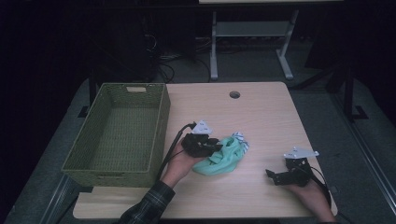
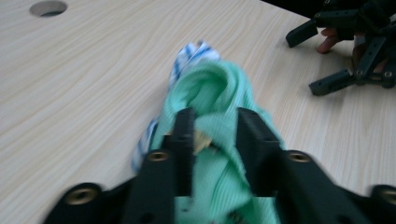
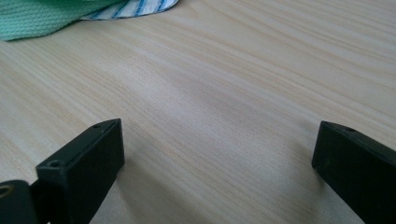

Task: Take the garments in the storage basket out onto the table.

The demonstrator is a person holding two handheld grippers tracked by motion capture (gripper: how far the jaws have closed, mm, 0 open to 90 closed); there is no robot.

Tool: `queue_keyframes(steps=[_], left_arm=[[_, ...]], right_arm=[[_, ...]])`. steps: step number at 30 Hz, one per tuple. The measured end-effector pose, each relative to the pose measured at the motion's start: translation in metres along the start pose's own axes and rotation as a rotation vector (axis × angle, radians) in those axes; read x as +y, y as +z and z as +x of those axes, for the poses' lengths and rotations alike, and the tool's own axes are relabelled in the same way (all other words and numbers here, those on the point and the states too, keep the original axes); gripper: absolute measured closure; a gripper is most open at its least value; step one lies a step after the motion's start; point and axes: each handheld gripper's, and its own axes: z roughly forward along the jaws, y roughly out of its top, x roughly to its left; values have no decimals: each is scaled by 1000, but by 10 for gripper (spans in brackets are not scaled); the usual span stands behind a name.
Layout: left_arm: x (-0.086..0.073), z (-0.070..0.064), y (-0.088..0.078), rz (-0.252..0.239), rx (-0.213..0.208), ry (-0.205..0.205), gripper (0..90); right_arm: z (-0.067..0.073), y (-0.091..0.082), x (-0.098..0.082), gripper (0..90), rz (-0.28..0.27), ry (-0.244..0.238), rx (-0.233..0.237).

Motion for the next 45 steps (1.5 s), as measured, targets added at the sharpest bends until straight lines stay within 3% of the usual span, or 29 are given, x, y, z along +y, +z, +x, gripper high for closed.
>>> queue_keyframes(steps=[5,11,16,18,23,31,39,45], left_arm=[[-16,8,-8,36,26,-38,893],[-29,17,0,94,81,-61,895],[-38,22,11,143,79,-72,895],[-42,25,16,169,97,-72,895],[-46,24,21,211,89,-75,895],[-48,16,21,214,59,-68,895],[-49,2,21,225,4,-40,895],[-54,-16,20,217,-33,-17,894]], right_arm=[[0,0,0,21,-1,-1,0],[0,0,0,21,0,-1,1],[0,0,0,21,0,-1,1],[0,0,0,20,0,0,1],[0,0,0,20,0,-1,1],[0,0,0,21,0,0,2],[0,0,0,20,0,0,2],[0,0,0,20,0,0,2]])
